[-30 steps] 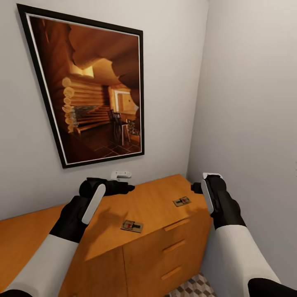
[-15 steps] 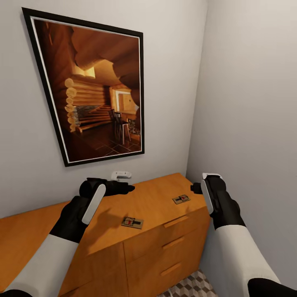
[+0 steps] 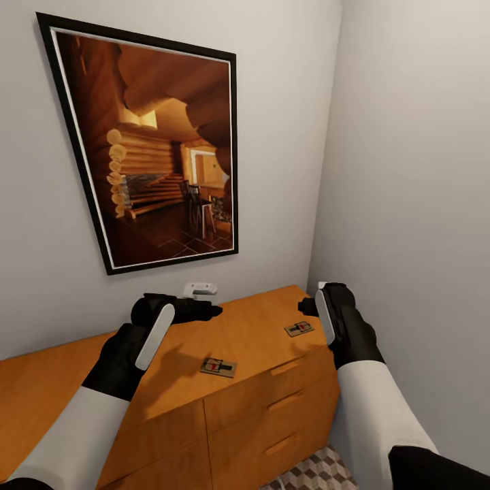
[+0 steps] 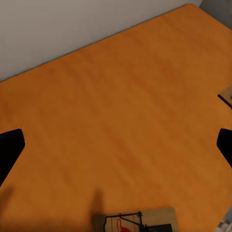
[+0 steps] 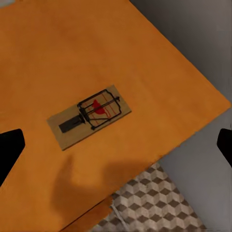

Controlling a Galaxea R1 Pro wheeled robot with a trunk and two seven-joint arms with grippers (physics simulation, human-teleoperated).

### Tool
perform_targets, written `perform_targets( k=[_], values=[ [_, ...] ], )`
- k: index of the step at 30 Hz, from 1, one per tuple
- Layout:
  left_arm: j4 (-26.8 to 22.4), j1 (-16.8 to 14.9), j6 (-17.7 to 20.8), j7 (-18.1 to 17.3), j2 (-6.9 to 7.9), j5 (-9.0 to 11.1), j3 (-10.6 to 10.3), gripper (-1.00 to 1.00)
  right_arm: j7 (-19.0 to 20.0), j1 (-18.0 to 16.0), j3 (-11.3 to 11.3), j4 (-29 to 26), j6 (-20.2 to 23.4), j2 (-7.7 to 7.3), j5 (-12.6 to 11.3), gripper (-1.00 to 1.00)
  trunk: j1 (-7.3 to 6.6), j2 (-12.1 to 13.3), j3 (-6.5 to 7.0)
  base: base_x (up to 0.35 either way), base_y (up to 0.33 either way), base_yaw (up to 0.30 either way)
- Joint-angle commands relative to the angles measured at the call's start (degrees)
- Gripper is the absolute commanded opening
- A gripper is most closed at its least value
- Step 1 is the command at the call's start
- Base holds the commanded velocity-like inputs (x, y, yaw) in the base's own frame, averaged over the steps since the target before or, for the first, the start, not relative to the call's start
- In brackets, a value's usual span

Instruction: Take the four mousetraps from the cabinet in the bathroom and place them on the bathroom floor. Make sure all four end up on the same floor surface, and ensure that at least two of them are either under or directly next to the same bathroom sink.

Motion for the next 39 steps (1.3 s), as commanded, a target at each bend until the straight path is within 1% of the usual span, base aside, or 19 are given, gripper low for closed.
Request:
perform_targets(
  k=[1,2,3,8,9,12,13,18,19,22,23,27,28,33,34,37,38,39],
  values=[
    [0.0,-0.1,0.2,0.4,0.01,0.4,-0.1,1.0,-0.4,-0.8,-0.8,0.9,0.2,0.06,0.2,1.0,0.01,-0.1,-0.08,0.0,0.0,0.0],
    [0.0,-0.1,0.2,0.4,0.0,0.4,-0.1,1.0,-0.8,-1.5,-1.6,1.8,0.2,0.06,0.2,1.0,0.01,-0.1,-0.08,0.0,0.0,0.0],
    [0.0,-0.1,0.2,0.4,-0.03,0.4,-0.1,1.0,-2.1,-2.9,-3.5,3.9,-0.4,0.06,0.2,1.0,0.01,-0.1,-0.08,0.0,0.0,0.0],
    [-0.1,-0.1,0.2,0.4,-0.47,0.3,-0.1,1.0,-6.2,-6.1,-8.1,8.0,-4.6,0.06,-0.7,1.0,0.01,-0.1,-0.08,0.0,0.0,0.0],
    [-0.1,-0.1,0.2,0.4,-0.6,0.3,-0.1,1.0,-7.9,-6.9,-9.2,8.9,-5.6,0.06,-1.6,1.0,0.01,-0.1,-0.08,0.0,0.0,0.0],
    [-0.1,-0.1,0.2,0.4,-0.72,0.3,-0.1,1.0,-10.1,-7.7,-10.2,9.4,-6.4,0.06,-3.8,1.0,0.01,-0.1,-0.08,0.0,0.0,0.0],
    [-0.1,-0.1,0.2,0.4,-0.78,0.3,-0.1,1.0,-11.4,-8.2,-10.5,9.6,-6.7,0.06,-5.6,1.0,0.01,-0.1,-0.08,0.0,0.0,0.0],
    [-0.1,-0.1,0.2,0.5,-0.88,0.3,-0.2,1.0,-14.9,-9.6,-10.9,9.7,-7.1,0.06,-10.4,1.0,0.01,-0.1,-0.08,0.0,0.0,0.0],
    [-0.1,-0.1,0.2,0.5,-0.89,0.3,-0.2,1.0,-16.4,-9.9,-11.0,9.8,-7.3,0.06,-12.0,1.0,0.01,-0.1,-0.08,0.0,0.0,0.0],
    [-0.1,-0.1,0.2,0.5,-0.91,0.3,-0.2,1.0,-18.3,-10.2,-11.0,9.8,-7.6,0.06,-14.0,1.0,0.01,-0.1,-0.08,0.0,0.0,0.0],
    [-0.1,-0.1,0.2,0.5,-0.92,0.3,-0.2,1.0,-19.1,-10.3,-11.1,9.9,-8.0,0.06,-15.0,1.0,0.01,-0.1,-0.08,0.0,0.0,0.0],
    [-0.1,-0.1,0.2,0.5,-0.94,0.3,-0.2,1.0,-19.9,-10.5,-11.1,10.4,-9.5,0.06,-16.4,1.0,0.01,-0.1,-0.08,0.0,0.0,0.0],
    [-0.1,-0.1,0.2,0.5,-1.03,0.3,-0.2,1.0,-20.1,-10.5,-11.1,10.9,-10.6,0.06,-16.9,1.0,0.01,-0.1,-0.08,0.0,0.0,0.0],
    [0.0,-0.1,0.2,0.5,-1.24,0.3,-0.2,1.0,-20.4,-10.9,-11.1,14.3,-14.3,0.06,-17.4,1.0,0.01,-0.1,-0.08,0.0,0.0,0.0],
    [0.0,-0.1,0.2,0.5,-1.28,0.3,-0.2,1.0,-20.5,-11.5,-11.1,16.7,-16.1,0.06,-17.5,1.0,0.01,-0.1,-0.08,0.0,0.0,0.0],
    [0.2,-0.1,0.2,0.5,-1.37,0.3,-0.2,1.0,-20.5,-12.8,-11.1,21.3,-19.0,0.06,-17.5,1.0,0.01,-0.1,-0.08,0.0,0.0,0.0],
    [0.6,-0.1,0.2,0.5,-1.4,0.3,-0.2,1.0,-20.5,-13.9,-11.1,24.7,-20.9,0.06,-17.5,1.0,0.01,-0.1,-0.08,0.0,0.0,0.0],
    [0.8,-0.1,0.2,0.5,-1.41,0.3,-0.2,1.0,-20.6,-14.4,-11.1,26.3,-21.8,0.06,-17.4,1.0,0.01,-0.1,-0.08,0.0,0.0,0.0]
  ],
)
